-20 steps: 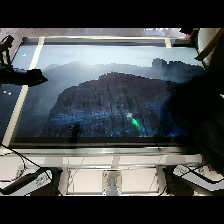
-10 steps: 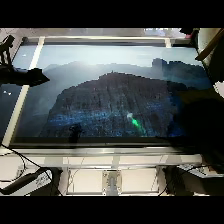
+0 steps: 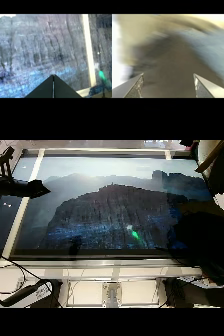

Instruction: Fold the clothes and pants, and hang the long-sleeved shirts on hangers.

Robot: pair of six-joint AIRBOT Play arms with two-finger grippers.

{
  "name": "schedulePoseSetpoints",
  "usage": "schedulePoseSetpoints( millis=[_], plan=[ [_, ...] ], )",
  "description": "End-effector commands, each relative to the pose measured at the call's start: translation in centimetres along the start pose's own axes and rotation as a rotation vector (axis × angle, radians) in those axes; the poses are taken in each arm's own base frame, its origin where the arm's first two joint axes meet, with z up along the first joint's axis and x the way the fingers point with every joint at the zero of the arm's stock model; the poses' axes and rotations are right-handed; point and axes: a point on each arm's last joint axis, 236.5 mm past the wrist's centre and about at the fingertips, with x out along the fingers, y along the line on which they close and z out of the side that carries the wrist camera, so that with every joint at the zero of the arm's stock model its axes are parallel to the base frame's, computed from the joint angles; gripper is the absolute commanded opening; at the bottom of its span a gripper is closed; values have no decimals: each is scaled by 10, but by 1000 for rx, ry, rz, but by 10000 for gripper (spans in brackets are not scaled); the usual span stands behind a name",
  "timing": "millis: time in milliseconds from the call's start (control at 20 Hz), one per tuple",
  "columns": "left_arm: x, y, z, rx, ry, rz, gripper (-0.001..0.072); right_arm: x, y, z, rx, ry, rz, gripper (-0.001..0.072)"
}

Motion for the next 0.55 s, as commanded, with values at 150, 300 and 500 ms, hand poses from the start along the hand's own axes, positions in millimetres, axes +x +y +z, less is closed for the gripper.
schedulePoseSetpoints(
  millis=[150, 300, 500],
  plan=[
    [0, 0, 0, -1, -1, -1, 8, -99, 236, -47, -403, -106, 799, 693],
    [0, 0, 0, -1, -1, -1, 8, -90, 255, -82, -504, -27, 792, 693],
    [0, 0, 0, -1, -1, -1, 8, -75, 265, -113, -597, 43, 750, 693]
  ],
)
